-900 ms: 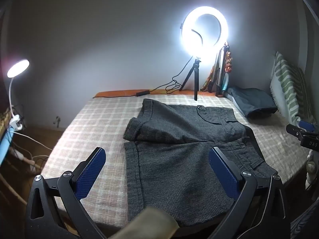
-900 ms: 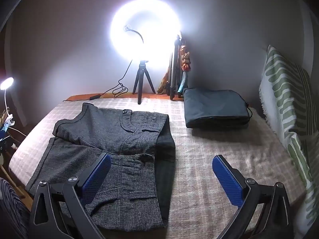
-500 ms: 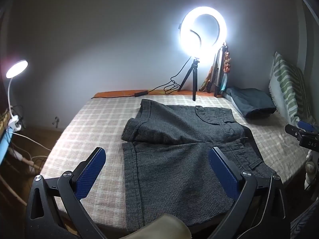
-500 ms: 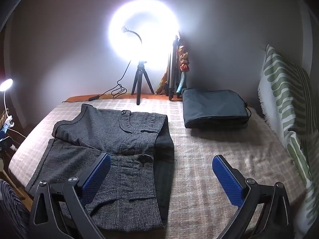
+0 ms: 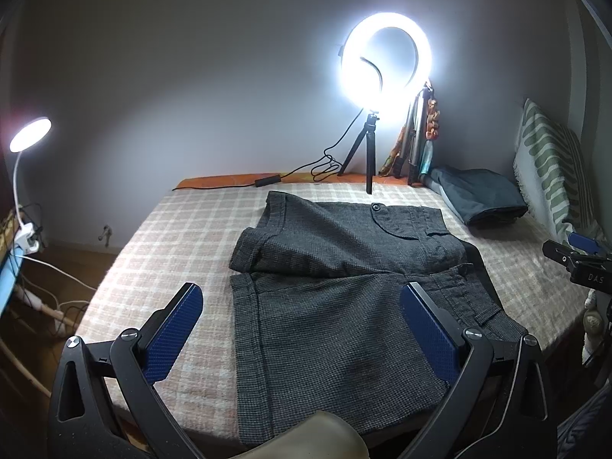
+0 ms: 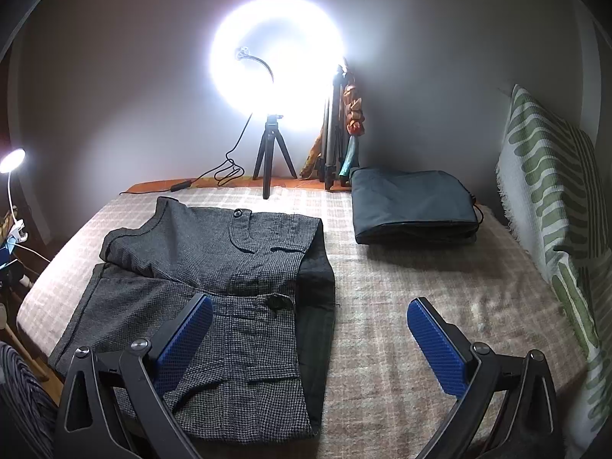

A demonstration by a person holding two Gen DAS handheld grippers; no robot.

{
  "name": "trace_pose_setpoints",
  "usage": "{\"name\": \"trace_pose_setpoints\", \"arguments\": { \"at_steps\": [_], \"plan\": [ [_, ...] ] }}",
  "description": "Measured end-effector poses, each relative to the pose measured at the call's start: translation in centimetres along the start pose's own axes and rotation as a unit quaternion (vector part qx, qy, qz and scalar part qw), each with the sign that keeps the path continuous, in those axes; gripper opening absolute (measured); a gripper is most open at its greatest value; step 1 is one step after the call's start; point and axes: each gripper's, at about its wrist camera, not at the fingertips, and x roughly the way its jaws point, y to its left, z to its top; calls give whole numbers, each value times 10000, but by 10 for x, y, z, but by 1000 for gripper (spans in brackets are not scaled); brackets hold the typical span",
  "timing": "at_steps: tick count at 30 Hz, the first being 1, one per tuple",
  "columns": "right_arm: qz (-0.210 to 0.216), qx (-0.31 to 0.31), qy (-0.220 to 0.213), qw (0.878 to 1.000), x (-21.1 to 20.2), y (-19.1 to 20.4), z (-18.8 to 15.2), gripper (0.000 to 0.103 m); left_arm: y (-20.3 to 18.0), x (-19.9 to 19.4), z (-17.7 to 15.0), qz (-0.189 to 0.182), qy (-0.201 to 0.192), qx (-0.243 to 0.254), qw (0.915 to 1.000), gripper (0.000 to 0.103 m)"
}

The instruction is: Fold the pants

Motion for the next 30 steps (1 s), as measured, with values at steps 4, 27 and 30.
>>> {"name": "trace_pose_setpoints", "arguments": {
  "at_steps": [4,27,30],
  "plan": [
    [3,0,1,10000,0,-1,-1,103,-1,-2,-2,-5,-27,-5,10000,102],
    [38,-21,22,10000,1,0,-1,103,-4,-4,-2,-32,-69,1,10000,102],
    [36,-18,17,10000,1,1,-1,103,-5,-4,-3,-33,-74,6,10000,102]
  ]
}}
